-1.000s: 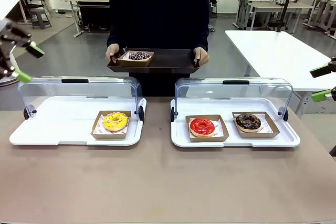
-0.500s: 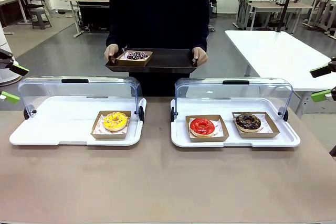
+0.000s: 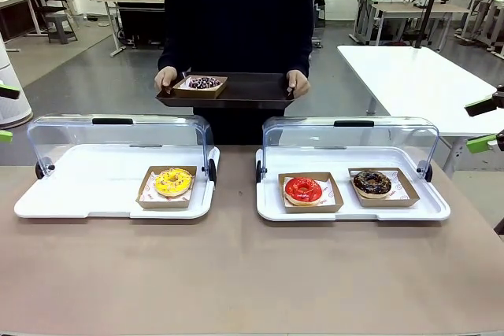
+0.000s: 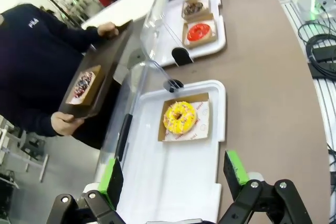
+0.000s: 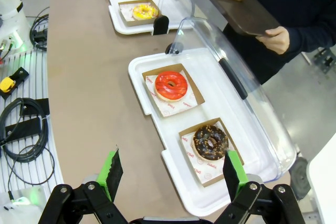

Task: Provide the desired donut to the person.
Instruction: Pick up and lift the Paper togo box containing the Donut pointed at by the person.

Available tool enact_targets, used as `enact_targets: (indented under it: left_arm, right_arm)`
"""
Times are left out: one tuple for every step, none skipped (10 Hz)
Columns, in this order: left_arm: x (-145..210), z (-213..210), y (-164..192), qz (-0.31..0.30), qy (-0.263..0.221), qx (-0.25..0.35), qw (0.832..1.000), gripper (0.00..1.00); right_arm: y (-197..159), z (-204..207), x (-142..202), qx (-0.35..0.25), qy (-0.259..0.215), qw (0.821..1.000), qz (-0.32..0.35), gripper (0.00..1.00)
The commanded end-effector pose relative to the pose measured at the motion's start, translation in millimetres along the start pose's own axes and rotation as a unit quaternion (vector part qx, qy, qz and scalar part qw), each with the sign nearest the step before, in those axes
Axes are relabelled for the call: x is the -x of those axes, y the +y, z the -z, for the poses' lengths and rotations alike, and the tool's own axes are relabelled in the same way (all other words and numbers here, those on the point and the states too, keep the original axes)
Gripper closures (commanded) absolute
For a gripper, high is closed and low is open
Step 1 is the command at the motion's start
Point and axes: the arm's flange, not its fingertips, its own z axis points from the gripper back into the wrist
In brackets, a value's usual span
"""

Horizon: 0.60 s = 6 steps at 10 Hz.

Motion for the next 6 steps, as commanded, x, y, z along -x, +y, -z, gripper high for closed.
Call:
enact_targets:
  left_arm:
    - [16, 26, -45, 0.005, -0.04, -0.007, 0.999, 0.0]
    - [18, 26, -46, 0.011, -0.049, -0.008, 0.999, 0.0]
    - [18, 27, -45, 0.016, -0.057, -0.01, 0.998, 0.0]
    - [18, 29, -45, 0.013, -0.062, -0.006, 0.998, 0.0]
    - [18, 32, -43, 0.005, -0.06, -0.001, 0.998, 0.0]
    - [19, 37, -39, 0.002, -0.071, 0.008, 0.997, 0.0]
  right_arm:
    - [-2, 2, 0, -0.005, -0.016, 1.0, -0.003, 0.0]
    - [-2, 2, 0, -0.005, -0.016, 1.0, -0.003, 0.0]
    - [-2, 2, 0, -0.005, -0.016, 1.0, -0.003, 0.0]
    - [-2, 2, 0, -0.005, -0.016, 1.0, -0.003, 0.0]
    - [-2, 2, 0, -0.005, -0.016, 1.0, -0.003, 0.0]
    - [-2, 2, 0, -0.005, -0.016, 1.0, -0.003, 0.0]
